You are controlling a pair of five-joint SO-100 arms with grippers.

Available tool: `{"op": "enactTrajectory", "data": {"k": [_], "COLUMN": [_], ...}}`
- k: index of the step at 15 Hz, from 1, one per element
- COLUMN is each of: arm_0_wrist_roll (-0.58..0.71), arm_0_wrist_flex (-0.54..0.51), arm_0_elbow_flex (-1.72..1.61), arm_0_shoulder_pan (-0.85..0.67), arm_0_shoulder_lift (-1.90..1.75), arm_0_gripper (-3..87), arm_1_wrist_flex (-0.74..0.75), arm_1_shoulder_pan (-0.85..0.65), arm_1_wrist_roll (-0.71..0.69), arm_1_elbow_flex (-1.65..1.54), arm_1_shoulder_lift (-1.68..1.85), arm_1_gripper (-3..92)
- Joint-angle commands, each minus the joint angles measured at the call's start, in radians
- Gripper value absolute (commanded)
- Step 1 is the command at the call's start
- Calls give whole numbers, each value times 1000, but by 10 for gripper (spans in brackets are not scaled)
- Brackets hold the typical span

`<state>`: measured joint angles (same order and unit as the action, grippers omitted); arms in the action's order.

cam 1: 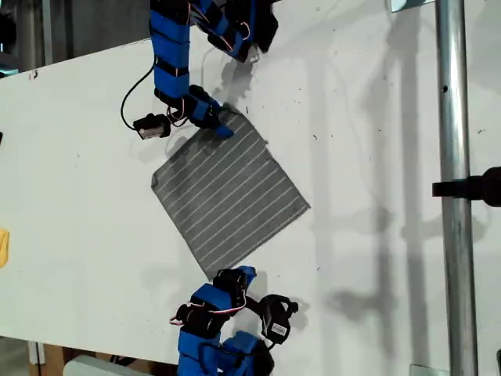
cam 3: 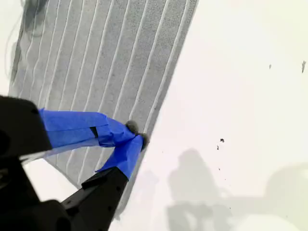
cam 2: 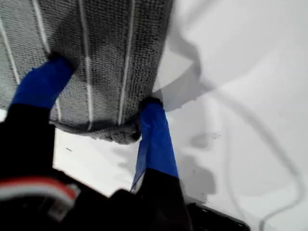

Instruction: Grasp corners of a towel and fold twice.

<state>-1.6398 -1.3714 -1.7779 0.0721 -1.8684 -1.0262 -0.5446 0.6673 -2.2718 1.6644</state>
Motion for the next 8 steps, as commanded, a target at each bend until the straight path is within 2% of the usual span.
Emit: {"op": "enactTrajectory", "data": {"k": [1,4,8], "arm_0_wrist_roll": [-15,-25,-23], "arm_0_wrist_flex": [-5,-2,46], "arm_0_elbow_flex": [3,-9,6], "arm_0_shoulder_pan": [2,-5,-8], "arm_0_shoulder_lift": [-41,-40,-12], "arm_0_gripper": [-29,-29,-27], "arm_1_wrist_flex": [-6,-14,-15], "arm_1_shoulder_pan": [18,38,77], "arm_1_wrist_roll": [32,58,64], "arm_1_elbow_flex": [18,20,37], "arm_1_shoulder_lift": [-6,-6,-34], "arm_1_gripper": [41,-3,-3]}}
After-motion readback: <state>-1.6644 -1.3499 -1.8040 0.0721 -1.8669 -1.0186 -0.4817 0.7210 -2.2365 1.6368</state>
